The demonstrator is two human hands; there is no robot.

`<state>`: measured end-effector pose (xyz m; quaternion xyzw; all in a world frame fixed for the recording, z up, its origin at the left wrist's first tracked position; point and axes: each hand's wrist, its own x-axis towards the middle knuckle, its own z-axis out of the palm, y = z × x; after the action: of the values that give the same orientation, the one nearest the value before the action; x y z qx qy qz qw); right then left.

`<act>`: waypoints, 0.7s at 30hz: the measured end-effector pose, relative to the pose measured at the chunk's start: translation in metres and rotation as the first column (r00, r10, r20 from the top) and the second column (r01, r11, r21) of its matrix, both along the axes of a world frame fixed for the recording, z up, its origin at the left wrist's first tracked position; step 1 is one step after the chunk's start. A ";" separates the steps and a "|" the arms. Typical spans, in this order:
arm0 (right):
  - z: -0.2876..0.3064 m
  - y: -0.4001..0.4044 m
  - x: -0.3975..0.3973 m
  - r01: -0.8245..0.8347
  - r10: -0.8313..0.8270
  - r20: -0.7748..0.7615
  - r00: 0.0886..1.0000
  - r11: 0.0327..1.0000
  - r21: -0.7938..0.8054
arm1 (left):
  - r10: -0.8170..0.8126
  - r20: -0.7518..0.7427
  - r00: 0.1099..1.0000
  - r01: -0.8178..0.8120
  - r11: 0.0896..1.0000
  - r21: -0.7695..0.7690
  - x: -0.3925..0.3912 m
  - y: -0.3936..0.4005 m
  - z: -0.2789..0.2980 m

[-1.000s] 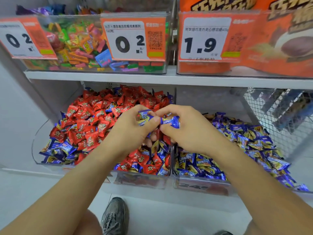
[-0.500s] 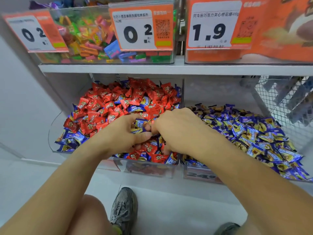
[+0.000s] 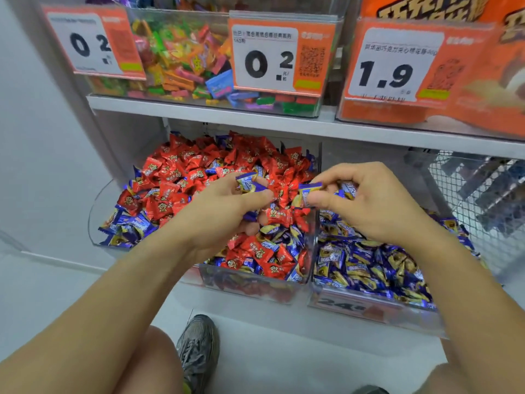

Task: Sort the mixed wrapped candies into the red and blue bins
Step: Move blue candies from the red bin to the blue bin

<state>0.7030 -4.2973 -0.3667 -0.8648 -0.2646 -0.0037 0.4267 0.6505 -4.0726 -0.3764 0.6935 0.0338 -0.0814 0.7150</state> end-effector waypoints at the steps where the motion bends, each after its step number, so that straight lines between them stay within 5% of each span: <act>1: -0.001 -0.008 0.001 0.007 -0.004 -0.060 0.998 0.999 0.043 | -0.016 0.004 1.000 0.016 1.000 -0.026 0.003 -0.009 0.003; 3: -0.004 -0.025 0.003 0.037 -0.026 -0.153 0.988 0.997 0.069 | -0.046 0.067 0.997 0.042 0.998 0.048 0.011 -0.029 0.006; 5: -0.006 -0.042 0.006 0.100 -0.086 -0.180 0.980 0.993 0.069 | -0.128 0.196 0.972 0.069 0.957 0.283 0.022 -0.051 0.008; 10: -0.005 -0.086 0.007 0.232 -0.219 -0.190 0.957 0.971 0.050 | -0.342 0.352 0.871 0.045 0.769 0.638 0.043 -0.113 0.005; 13: -0.006 -0.106 0.008 0.271 -0.264 -0.178 0.948 0.962 0.017 | -0.460 0.308 0.833 -0.005 0.550 0.835 0.058 -0.125 -0.008; 15: -0.006 -0.112 0.007 0.266 -0.273 -0.115 0.955 0.961 -0.075 | -0.430 0.341 0.836 -0.110 0.477 0.872 0.058 -0.115 -0.013; 18: -0.004 -0.110 0.005 0.249 -0.267 -0.073 0.961 0.949 -0.194 | -0.386 0.514 0.766 -0.283 0.515 0.809 0.041 -0.086 -0.009; 21: -0.002 -0.090 0.004 0.249 -0.242 0.063 0.968 0.911 -0.330 | -0.344 0.475 0.810 -0.293 0.464 0.836 0.019 -0.043 -0.005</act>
<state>0.7068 -4.3869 -0.3688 -0.9510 -0.1550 -0.0214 0.2668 0.6698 -4.1159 -0.3812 0.9492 -0.1621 0.1545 0.2210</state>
